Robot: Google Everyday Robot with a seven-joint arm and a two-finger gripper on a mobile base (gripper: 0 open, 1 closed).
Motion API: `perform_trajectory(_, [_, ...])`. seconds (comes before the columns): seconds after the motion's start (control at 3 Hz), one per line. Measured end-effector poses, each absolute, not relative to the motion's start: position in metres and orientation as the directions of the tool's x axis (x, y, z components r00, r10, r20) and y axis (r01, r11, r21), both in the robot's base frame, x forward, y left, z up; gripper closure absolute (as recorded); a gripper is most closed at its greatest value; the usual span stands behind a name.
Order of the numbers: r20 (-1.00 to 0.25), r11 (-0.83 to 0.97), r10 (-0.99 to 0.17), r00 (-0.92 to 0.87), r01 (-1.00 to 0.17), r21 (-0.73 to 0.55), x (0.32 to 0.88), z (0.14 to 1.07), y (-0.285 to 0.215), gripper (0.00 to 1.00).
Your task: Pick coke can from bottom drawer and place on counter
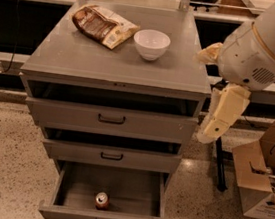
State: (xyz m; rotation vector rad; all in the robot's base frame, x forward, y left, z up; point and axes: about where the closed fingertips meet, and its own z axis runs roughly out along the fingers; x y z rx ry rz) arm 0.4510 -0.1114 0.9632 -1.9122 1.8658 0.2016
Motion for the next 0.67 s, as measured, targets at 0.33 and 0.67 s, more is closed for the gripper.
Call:
perform_trajectory(0.33, [-0.436,-0.028,-0.895,0.095,-0.987,-0.157,0.456,0.943,-0.101,0.00])
perform_trajectory(0.67, [-0.526,-0.058,-0.845,0.096,-0.994,-0.089,0.449,0.900,-0.079,0.00])
